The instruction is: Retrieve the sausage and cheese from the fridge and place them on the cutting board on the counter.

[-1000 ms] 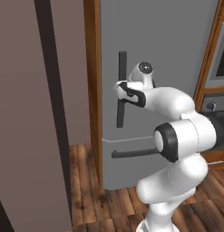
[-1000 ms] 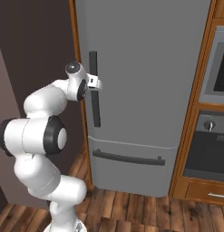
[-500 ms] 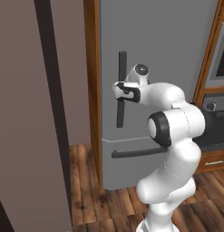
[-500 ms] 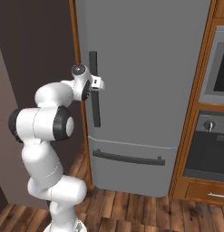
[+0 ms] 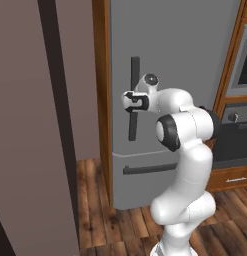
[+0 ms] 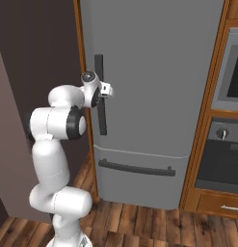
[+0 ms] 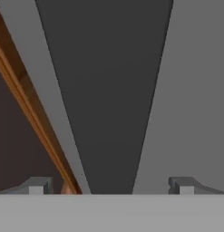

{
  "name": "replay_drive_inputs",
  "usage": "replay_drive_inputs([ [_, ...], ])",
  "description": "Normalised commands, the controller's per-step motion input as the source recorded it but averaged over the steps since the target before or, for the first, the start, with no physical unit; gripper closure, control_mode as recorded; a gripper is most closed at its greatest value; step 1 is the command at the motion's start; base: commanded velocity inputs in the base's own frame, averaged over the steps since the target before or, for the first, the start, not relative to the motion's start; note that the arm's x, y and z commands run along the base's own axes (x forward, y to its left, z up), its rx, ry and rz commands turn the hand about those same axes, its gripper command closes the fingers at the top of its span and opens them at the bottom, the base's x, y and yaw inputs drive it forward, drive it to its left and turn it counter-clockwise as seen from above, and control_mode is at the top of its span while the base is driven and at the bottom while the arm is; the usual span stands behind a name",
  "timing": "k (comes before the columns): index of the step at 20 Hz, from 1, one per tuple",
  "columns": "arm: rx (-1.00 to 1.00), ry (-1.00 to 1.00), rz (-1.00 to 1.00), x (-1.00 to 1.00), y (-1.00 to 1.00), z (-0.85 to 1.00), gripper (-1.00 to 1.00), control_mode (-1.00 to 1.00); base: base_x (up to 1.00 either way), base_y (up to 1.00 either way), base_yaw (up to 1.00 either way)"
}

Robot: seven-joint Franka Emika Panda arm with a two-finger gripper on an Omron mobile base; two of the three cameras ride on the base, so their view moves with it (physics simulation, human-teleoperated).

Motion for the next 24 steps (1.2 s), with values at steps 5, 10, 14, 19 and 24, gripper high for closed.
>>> replay_drive_inputs([
  [5, 0.0, 0.02, 0.0, 0.5, 0.0, -0.18, -1.0, -1.0, 0.0, 0.0, 0.0],
  [10, 0.0, 0.04, 0.0, 0.46, 0.02, -0.17, -1.0, -1.0, 0.0, 0.0, 0.0],
  [14, 0.0, 0.01, 0.0, 0.34, 0.03, -0.16, -1.0, -1.0, 0.0, 0.0, 0.0],
  [19, 0.0, 0.0, 0.0, 0.03, 0.0, 0.0, 1.0, -1.0, 0.0, 0.0, 0.0],
  [24, 0.0, 0.0, 0.0, -0.12, 0.0, 0.0, 1.0, -1.0, 0.0, 0.0, 0.0],
])
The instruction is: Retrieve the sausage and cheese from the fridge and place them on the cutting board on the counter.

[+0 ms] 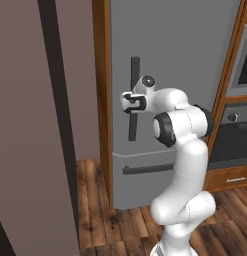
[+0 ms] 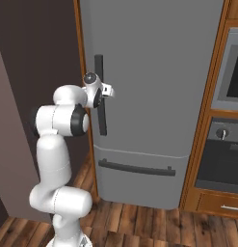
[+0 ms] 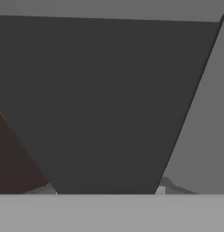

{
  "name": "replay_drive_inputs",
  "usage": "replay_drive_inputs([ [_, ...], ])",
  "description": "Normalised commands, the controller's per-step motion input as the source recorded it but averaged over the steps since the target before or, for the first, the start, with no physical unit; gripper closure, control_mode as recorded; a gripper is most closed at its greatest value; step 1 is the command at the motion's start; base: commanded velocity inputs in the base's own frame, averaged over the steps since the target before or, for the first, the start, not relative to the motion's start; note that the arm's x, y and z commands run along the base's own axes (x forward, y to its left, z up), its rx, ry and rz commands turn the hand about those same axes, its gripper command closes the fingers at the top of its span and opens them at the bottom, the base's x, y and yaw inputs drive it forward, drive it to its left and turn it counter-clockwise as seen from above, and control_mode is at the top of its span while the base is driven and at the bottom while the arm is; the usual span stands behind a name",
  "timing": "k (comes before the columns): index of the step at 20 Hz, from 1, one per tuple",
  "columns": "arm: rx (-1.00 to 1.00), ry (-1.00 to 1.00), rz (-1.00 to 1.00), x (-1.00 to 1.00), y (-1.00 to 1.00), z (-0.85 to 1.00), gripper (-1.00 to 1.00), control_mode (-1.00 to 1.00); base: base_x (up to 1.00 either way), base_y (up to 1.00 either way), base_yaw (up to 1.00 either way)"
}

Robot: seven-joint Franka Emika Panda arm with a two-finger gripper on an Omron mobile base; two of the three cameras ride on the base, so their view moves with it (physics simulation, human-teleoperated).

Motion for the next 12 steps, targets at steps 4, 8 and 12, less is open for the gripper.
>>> replay_drive_inputs([
  [4, 0.0, -0.05, -0.01, -0.91, -0.38, -0.08, 1.0, -1.0, 0.0, 0.0, 0.0],
  [8, 0.0, -0.06, 0.0, -1.0, -0.74, -0.12, 1.0, -1.0, 0.0, 0.0, 0.0],
  [12, 0.0, -0.05, 0.0, -1.0, -0.75, -0.08, 1.0, -1.0, 0.0, 0.0, 0.0],
])
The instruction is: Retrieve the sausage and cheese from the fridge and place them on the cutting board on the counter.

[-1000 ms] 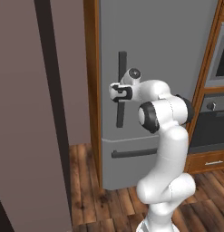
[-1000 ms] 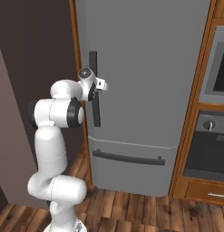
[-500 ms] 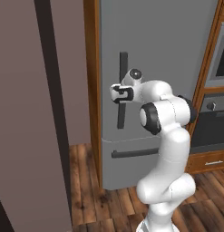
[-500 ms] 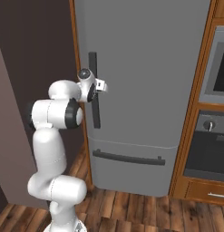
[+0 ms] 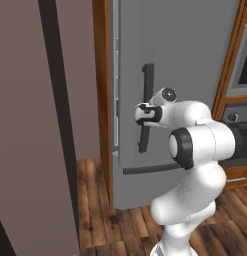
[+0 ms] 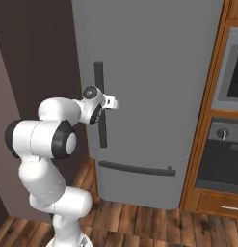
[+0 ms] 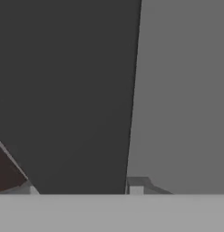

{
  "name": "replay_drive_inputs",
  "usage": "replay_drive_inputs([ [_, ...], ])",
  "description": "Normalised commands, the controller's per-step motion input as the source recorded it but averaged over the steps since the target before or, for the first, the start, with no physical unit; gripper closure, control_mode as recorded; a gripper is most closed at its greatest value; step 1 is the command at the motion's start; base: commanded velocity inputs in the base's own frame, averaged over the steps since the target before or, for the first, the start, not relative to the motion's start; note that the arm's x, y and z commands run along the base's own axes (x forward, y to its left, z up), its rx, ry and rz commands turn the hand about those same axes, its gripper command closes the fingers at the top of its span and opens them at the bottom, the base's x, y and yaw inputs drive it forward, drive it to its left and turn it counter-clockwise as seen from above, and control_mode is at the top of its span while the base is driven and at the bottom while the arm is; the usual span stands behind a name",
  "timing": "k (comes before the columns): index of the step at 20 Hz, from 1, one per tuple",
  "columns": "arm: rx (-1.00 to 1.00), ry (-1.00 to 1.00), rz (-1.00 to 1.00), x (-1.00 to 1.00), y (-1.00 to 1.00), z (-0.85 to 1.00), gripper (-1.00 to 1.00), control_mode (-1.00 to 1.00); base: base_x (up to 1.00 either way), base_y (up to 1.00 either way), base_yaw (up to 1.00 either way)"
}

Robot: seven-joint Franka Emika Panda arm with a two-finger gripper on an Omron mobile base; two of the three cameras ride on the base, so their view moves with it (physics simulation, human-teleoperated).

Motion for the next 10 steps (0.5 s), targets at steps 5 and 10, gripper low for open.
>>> replay_drive_inputs([
  [5, 0.02, -0.06, 0.0, -1.0, -0.84, -0.08, 1.0, -1.0, 0.0, 0.0, 0.0],
  [10, 0.02, -0.1, 0.0, -0.83, -0.79, -0.04, 1.0, -1.0, 0.0, 0.0, 0.0],
])
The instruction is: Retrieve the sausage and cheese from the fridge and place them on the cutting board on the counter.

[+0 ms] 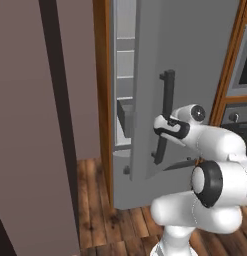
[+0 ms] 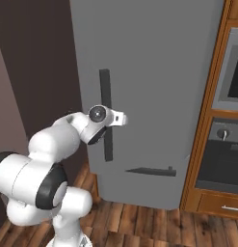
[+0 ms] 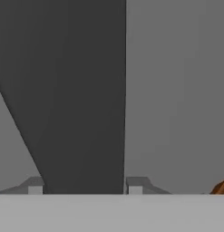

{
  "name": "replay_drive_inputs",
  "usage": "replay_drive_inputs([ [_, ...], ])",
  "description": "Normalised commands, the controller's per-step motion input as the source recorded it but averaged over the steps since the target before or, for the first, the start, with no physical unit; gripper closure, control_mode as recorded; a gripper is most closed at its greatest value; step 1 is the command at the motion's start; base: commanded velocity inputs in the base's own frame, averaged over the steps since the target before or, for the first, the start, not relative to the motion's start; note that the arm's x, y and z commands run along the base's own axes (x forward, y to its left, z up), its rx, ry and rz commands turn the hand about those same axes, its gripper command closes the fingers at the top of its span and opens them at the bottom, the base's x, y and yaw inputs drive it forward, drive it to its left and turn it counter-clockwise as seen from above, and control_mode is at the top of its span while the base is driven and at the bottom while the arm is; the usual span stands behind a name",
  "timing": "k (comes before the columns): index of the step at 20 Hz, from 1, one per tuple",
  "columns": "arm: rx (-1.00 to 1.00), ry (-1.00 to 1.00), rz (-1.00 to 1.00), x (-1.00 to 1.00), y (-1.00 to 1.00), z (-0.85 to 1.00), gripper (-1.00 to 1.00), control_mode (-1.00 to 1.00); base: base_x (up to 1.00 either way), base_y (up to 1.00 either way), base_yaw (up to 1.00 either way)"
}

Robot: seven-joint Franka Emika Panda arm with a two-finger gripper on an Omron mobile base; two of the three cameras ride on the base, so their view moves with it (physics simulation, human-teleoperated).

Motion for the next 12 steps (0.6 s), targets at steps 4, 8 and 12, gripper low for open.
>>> replay_drive_inputs([
  [4, 0.01, -0.18, 0.0, -0.46, -0.63, -0.08, 1.0, -1.0, 0.0, 0.0, 0.0],
  [8, 0.02, -0.18, 0.0, -0.02, -0.46, -0.21, -1.0, -1.0, 0.0, 0.0, 0.0],
  [12, 0.04, 0.0, 0.0, -0.2, -0.6, -0.01, -1.0, -1.0, 0.0, 0.0, 0.0],
])
